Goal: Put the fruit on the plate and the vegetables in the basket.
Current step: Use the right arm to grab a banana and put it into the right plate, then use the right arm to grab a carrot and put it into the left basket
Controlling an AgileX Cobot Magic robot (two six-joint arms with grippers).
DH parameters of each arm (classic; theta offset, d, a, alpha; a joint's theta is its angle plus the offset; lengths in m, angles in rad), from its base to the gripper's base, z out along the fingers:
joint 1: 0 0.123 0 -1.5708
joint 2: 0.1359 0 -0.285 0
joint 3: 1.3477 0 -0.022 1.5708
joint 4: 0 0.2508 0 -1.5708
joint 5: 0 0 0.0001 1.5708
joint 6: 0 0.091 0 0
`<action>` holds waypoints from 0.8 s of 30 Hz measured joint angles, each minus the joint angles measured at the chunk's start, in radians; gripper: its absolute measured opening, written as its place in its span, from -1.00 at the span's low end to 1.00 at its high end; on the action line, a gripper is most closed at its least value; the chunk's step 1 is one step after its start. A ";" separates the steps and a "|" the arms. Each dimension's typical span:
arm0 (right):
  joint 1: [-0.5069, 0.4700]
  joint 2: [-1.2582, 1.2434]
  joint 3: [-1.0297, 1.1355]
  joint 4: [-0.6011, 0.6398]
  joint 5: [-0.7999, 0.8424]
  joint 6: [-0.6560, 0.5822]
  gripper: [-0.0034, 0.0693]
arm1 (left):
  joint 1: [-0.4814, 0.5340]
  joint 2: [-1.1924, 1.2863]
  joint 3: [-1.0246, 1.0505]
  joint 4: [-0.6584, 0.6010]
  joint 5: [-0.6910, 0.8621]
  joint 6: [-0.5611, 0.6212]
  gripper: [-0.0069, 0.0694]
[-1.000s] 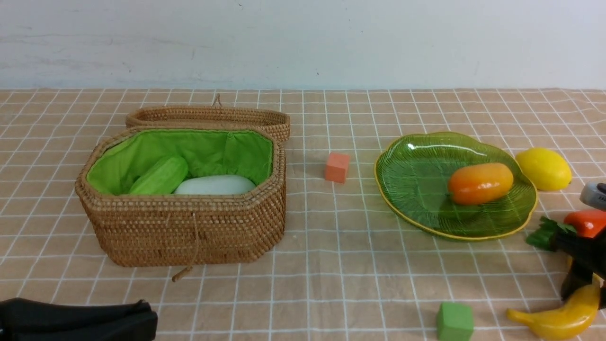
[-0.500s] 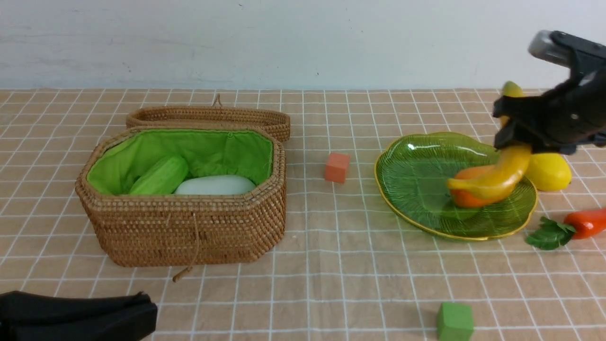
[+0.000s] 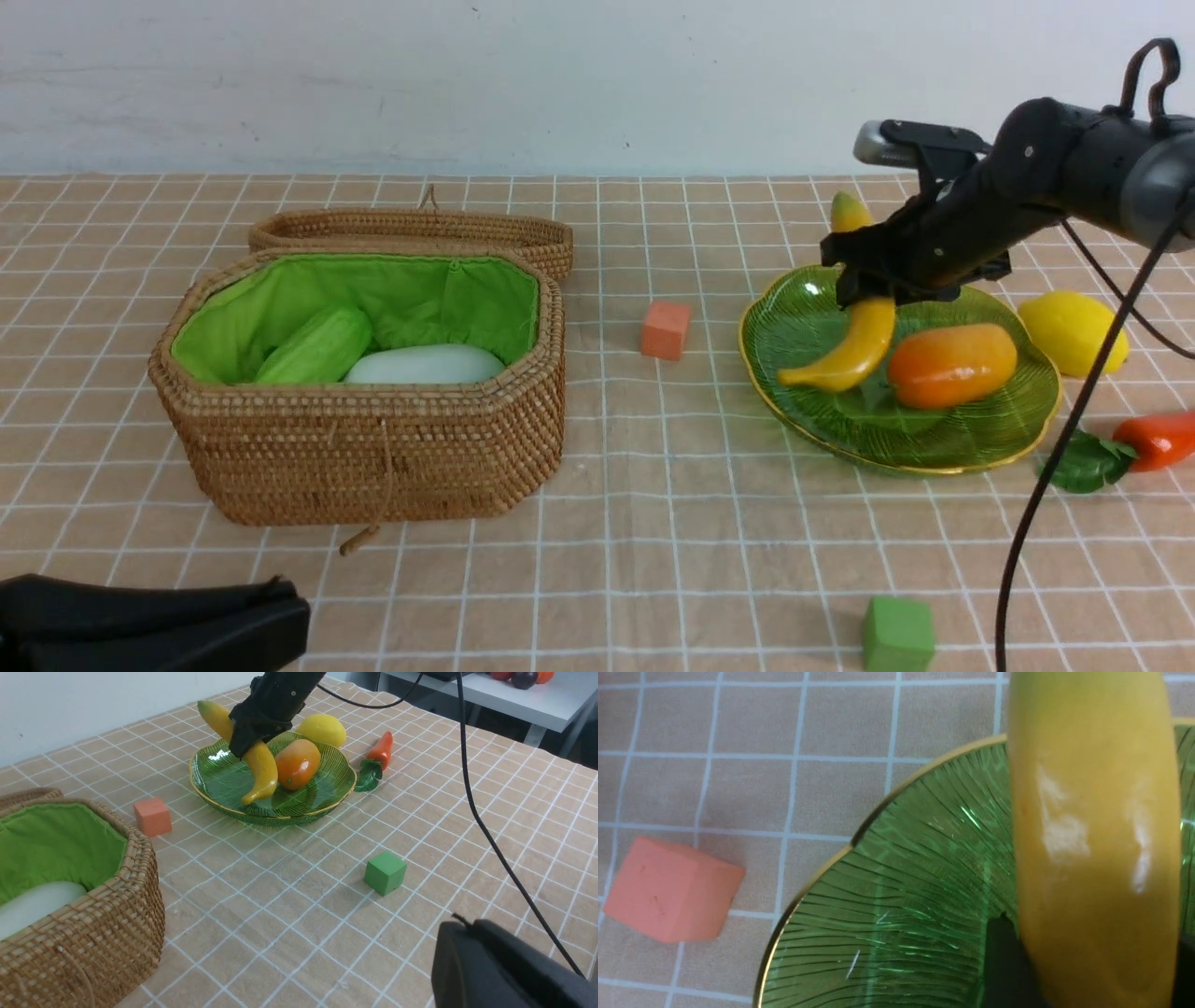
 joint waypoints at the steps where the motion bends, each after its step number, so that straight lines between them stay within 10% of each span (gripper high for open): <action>1: 0.000 0.000 -0.002 0.000 0.006 0.001 0.12 | 0.000 0.000 0.000 0.000 0.000 -0.001 -0.85; 11: -0.008 -0.101 -0.058 -0.091 0.235 0.035 0.65 | 0.000 0.000 0.000 -0.015 -0.025 -0.002 -0.85; 24: -0.338 -0.390 0.214 -0.248 0.442 0.289 -0.06 | 0.000 0.000 0.000 -0.033 -0.061 -0.002 -0.84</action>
